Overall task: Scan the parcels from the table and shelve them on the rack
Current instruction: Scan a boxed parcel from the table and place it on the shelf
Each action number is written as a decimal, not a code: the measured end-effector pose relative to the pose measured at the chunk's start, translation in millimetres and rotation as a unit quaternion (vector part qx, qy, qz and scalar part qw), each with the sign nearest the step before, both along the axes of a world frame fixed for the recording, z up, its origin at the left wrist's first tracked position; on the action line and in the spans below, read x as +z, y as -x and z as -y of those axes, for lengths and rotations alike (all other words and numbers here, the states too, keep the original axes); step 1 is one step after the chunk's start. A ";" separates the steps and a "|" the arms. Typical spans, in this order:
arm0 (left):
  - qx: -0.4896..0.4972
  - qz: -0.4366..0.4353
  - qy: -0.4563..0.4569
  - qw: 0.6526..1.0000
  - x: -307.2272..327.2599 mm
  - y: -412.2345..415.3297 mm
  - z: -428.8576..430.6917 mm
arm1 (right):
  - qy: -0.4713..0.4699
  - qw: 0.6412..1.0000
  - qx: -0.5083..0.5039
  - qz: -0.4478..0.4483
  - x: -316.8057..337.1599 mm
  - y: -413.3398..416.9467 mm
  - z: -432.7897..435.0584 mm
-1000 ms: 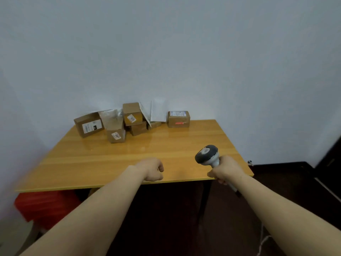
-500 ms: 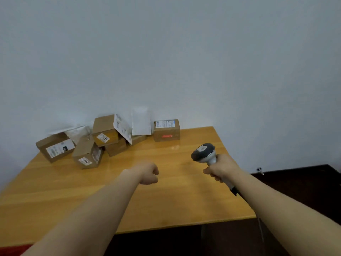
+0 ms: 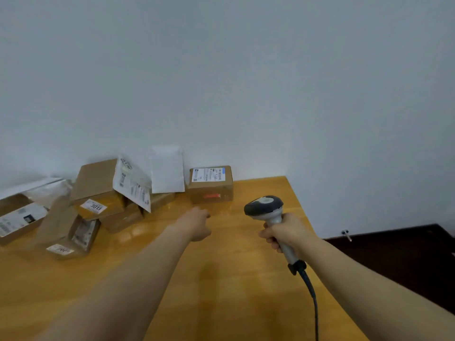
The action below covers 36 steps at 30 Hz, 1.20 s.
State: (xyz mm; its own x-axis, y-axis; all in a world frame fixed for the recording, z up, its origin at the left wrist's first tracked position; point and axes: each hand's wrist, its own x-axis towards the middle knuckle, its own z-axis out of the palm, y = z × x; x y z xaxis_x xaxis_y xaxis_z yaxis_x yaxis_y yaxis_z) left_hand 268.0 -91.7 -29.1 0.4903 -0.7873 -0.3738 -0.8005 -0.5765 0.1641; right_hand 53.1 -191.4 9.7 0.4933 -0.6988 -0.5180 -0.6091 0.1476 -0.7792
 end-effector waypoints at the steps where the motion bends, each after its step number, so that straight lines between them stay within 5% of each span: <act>1: -0.003 -0.005 0.013 1.000 -4.5 -10.5 16.2 | -0.003 1.000 -0.004 -0.001 -1.2 -11.4 9.7; 9: -0.066 0.020 0.081 0.994 -43.0 -73.3 140.7 | -0.031 0.999 -0.032 -0.022 -22.7 -80.1 81.9; 26: -0.080 0.086 -0.146 0.982 -60.6 -124.9 194.2 | -0.094 0.994 -0.042 -0.048 -70.1 -85.7 124.4; 36: 0.187 -0.130 -0.105 0.968 -82.7 -6.8 98.1 | -0.145 0.988 -0.057 0.017 -72.5 -58.9 88.0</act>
